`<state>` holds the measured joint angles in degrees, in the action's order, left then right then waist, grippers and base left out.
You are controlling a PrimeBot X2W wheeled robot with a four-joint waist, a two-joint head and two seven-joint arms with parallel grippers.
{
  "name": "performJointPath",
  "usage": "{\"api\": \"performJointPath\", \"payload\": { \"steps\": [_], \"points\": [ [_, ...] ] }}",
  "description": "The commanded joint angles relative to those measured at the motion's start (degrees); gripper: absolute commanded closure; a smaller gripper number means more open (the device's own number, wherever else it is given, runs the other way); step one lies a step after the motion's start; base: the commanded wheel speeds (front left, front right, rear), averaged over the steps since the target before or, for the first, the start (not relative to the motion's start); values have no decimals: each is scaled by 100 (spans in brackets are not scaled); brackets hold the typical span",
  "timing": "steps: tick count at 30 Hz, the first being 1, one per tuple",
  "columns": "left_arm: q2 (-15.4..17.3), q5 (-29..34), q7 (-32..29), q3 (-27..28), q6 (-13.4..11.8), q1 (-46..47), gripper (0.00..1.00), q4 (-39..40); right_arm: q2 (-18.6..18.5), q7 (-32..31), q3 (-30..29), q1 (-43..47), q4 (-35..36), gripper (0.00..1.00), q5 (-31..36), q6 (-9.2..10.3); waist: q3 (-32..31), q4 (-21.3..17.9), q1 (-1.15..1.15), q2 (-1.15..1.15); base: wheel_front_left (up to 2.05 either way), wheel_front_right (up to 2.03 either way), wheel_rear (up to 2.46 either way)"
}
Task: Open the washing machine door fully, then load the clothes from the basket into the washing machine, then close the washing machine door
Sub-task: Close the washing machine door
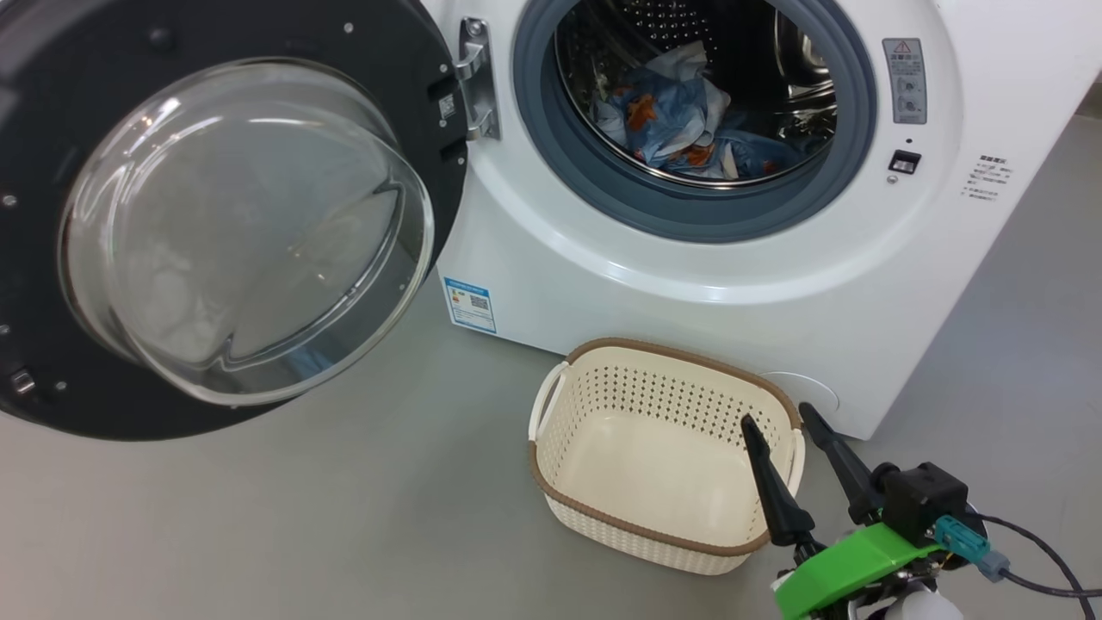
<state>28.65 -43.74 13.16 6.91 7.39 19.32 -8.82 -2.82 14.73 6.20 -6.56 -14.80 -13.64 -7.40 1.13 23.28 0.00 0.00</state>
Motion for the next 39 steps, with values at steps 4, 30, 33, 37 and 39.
{"api": "performJointPath", "payload": {
  "steps": [4, 30, 33, 37, 39],
  "points": [
    [468, -967, -288, 316, 10, 753, 100, -598, -6, 27, 183, -326, 110, 0, 132, -9, 84, -166, 0, 0, 0, 0, 0],
    [1687, -4308, -1512, 910, 10, 2347, 100, -4214, -6, 27, 211, -556, 195, 0, 563, -9, 645, -914, 0, 0, 0, 0, 0],
    [1749, -4413, -1537, 1002, 10, 2363, 100, -4457, -6, 27, 212, -556, 228, 0, 607, -9, 698, -985, 0, 0, 0, 0, 0],
    [1828, -4523, -1589, 1105, 10, 2407, 100, -4718, -6, 27, 205, -568, 269, 0, 674, -9, 820, -1054, 0, 0, 0, 0, 0],
    [1876, -4528, -1628, 1110, 10, 2420, 100, -4815, -6, 27, 216, -566, 293, 0, 698, -9, 882, -1087, 0, 0, 0, 0, 0]
  ]
}}
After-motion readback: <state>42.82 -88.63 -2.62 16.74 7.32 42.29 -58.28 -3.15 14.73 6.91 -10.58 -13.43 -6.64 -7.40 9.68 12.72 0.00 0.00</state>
